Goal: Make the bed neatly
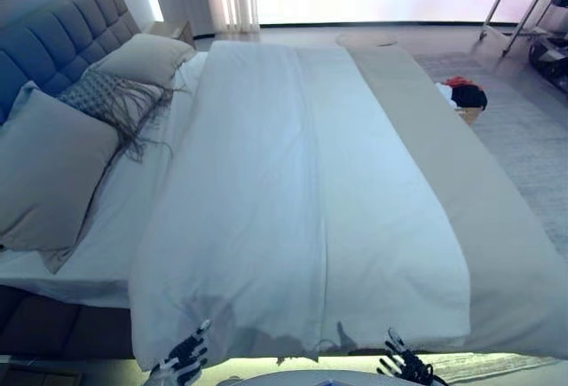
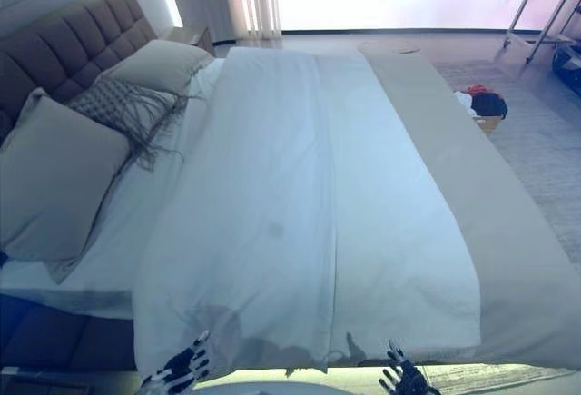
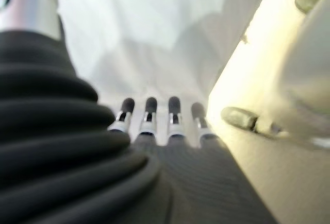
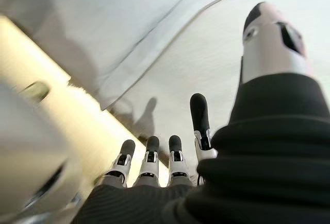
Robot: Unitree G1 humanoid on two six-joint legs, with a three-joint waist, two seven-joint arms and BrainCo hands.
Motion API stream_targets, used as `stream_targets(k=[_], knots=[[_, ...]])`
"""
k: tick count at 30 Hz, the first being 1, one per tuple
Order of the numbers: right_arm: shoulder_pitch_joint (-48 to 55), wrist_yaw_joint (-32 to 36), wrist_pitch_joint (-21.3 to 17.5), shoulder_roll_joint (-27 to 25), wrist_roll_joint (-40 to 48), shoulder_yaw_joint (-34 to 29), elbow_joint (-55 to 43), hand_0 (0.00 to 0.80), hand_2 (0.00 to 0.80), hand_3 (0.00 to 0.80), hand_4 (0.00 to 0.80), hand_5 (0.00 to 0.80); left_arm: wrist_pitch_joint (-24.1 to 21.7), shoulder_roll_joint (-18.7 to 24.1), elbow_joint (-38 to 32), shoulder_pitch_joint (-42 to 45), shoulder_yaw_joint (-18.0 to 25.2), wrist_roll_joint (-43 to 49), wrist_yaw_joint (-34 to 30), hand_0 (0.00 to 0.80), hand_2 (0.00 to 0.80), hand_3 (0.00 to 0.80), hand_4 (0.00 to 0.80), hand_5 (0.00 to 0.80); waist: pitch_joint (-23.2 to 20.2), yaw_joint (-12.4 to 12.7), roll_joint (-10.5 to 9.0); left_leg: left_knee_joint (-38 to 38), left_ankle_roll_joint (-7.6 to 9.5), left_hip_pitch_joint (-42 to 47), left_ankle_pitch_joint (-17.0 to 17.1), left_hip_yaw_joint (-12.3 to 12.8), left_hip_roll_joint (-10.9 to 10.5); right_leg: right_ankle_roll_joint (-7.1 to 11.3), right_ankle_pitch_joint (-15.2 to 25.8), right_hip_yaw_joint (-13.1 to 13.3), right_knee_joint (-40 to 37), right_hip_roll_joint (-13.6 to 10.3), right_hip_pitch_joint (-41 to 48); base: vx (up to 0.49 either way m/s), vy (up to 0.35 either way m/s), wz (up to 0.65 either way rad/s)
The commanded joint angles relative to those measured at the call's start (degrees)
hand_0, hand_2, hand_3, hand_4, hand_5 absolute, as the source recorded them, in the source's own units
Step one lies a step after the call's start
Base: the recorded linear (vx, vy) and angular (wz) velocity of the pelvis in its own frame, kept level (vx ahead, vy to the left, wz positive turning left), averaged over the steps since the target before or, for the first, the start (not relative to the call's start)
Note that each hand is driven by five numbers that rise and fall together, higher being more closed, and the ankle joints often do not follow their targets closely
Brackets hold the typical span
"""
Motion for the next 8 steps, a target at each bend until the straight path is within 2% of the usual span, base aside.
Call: stream_targets(k=[1,8], knots=[[-3.80,0.80,-0.85,2.42,-2.04,0.55,2.59,0.000,0.000,0.000,0.000,0.000,-0.69,-1.03,4.17,-4.96,-0.46,1.90,-0.48,0.000,0.000,0.000,0.000,0.000,2.25,0.82,-0.97,-0.15,2.11,-0.56,1.44,-0.69,-0.31,-1.11,3.41,-0.84,0.44,-1.48,0.03,0.049,-0.036,0.01],[-3.65,0.48,0.31,0.97,-3.52,1.23,2.42,0.000,0.000,0.000,0.000,0.000,-0.84,-0.04,3.57,-4.88,-1.54,0.79,-1.13,0.000,0.000,0.000,0.000,0.000,2.13,0.62,-0.84,-0.15,2.18,0.42,1.04,-1.19,0.16,-1.12,2.77,-0.61,0.53,-1.11,1.11,0.038,-0.005,0.00]])
